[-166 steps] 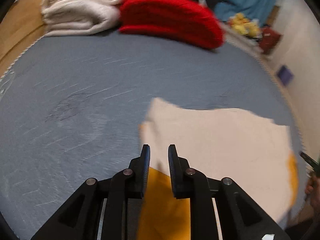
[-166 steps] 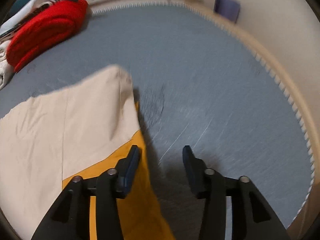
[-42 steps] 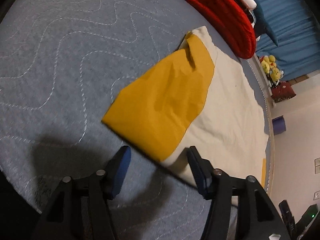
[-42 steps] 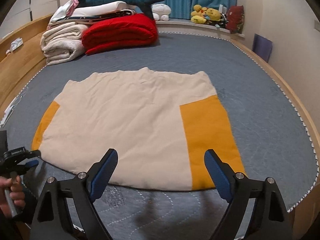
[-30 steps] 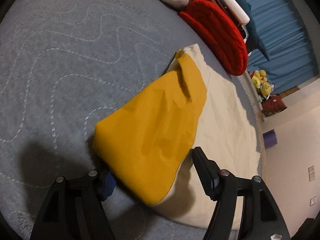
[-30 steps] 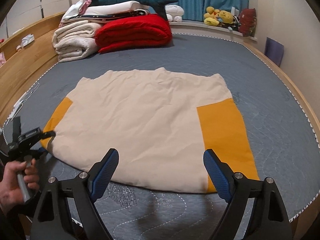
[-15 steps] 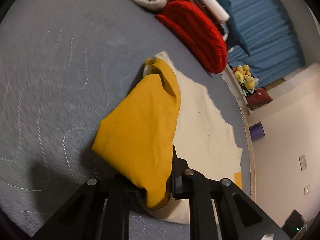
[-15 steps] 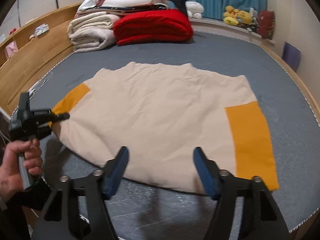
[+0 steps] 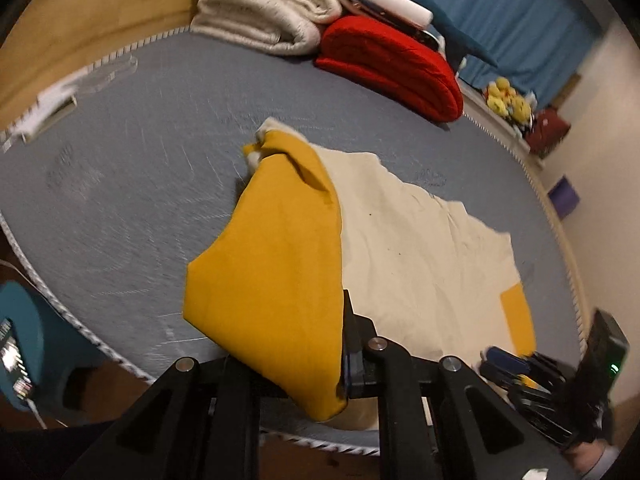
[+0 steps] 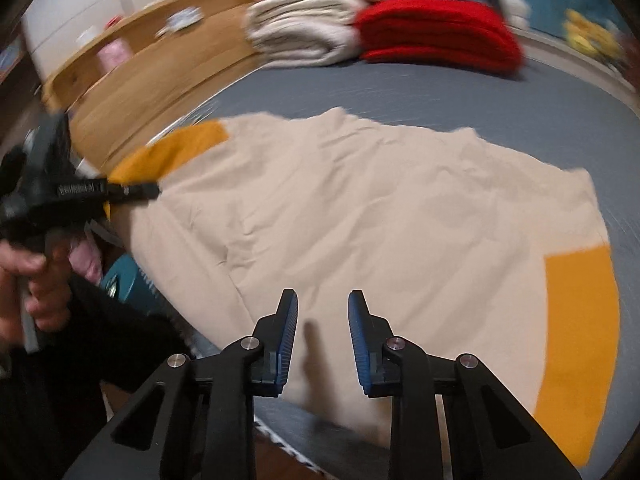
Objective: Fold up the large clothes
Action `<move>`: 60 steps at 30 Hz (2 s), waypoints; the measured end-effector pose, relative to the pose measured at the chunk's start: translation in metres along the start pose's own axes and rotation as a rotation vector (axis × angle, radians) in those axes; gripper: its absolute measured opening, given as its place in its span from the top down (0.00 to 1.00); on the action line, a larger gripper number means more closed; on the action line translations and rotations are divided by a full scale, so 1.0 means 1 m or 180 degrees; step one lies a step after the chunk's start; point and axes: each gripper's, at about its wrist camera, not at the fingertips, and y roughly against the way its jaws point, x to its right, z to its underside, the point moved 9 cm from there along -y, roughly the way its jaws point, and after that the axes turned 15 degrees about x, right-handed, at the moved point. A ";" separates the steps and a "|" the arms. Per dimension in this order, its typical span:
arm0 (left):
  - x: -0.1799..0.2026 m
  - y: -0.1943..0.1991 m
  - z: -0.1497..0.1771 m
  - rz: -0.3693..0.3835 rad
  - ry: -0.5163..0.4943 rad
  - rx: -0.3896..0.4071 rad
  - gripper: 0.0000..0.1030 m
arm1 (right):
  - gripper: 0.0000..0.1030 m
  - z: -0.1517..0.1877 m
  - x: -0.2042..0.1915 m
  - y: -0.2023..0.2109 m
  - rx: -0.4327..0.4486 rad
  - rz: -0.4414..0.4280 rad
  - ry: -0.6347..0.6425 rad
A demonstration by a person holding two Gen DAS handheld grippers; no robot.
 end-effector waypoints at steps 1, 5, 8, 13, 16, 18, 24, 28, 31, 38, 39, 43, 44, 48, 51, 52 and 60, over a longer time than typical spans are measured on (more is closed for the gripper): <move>0.003 0.003 0.004 0.0001 -0.0049 0.0014 0.86 | 0.74 0.009 -0.004 -0.010 -0.0121 0.0016 0.0040; 0.020 0.007 0.018 -0.0085 -0.0248 0.0071 0.86 | 0.74 0.055 -0.003 -0.053 -0.0729 0.0139 0.0201; 0.031 0.011 0.012 -0.0133 -0.0266 0.0155 0.86 | 0.74 0.058 0.003 -0.058 -0.0796 0.0107 0.0051; 0.077 0.020 -0.001 -0.0090 -0.0656 0.0315 0.86 | 0.71 0.016 0.025 -0.013 -0.0338 0.0295 -0.0043; 0.121 0.024 0.000 -0.0012 -0.0944 0.0425 0.86 | 0.60 0.005 0.055 0.023 -0.0091 0.0705 0.0027; 0.155 0.026 0.004 0.0076 -0.1098 0.0474 0.86 | 0.56 0.004 0.080 0.047 -0.0004 0.0926 -0.0029; 0.245 0.019 0.023 0.0365 -0.1440 0.0465 0.86 | 0.29 0.015 0.150 0.107 0.0138 0.1505 -0.0341; 0.303 0.009 0.041 0.0566 -0.1628 0.0385 0.87 | 0.28 0.027 0.190 0.144 0.0176 0.1768 -0.0578; 0.337 0.002 0.059 0.0699 -0.1741 0.0306 0.87 | 0.28 0.030 0.211 0.168 0.0241 0.1880 -0.0730; 0.393 -0.035 0.117 0.0756 -0.2067 0.0007 0.86 | 0.28 0.036 0.234 0.210 0.0395 0.2020 -0.0994; 0.398 -0.044 0.129 0.0742 -0.2151 -0.0081 0.85 | 0.28 0.037 0.237 0.215 0.0418 0.2043 -0.1051; 0.395 -0.068 0.172 0.0685 -0.2236 -0.0587 0.73 | 0.28 0.035 0.248 0.231 0.0539 0.2081 -0.1275; 0.393 -0.067 0.174 0.0711 -0.2214 -0.0645 0.70 | 0.28 0.035 0.249 0.235 0.0573 0.2077 -0.1319; 0.385 -0.031 0.159 0.1108 -0.2068 -0.0598 0.56 | 0.28 0.024 0.245 0.237 0.0755 0.1880 -0.1509; 0.371 0.001 0.138 0.1289 -0.2048 -0.0386 0.45 | 0.28 0.013 0.229 0.230 0.0880 0.1646 -0.1504; 0.364 0.010 0.129 0.1324 -0.2038 -0.0315 0.45 | 0.28 0.006 0.219 0.225 0.0921 0.1507 -0.1471; 0.261 -0.021 0.083 0.0783 -0.1909 -0.0285 0.44 | 0.28 0.007 0.148 0.147 0.0444 0.0894 -0.1149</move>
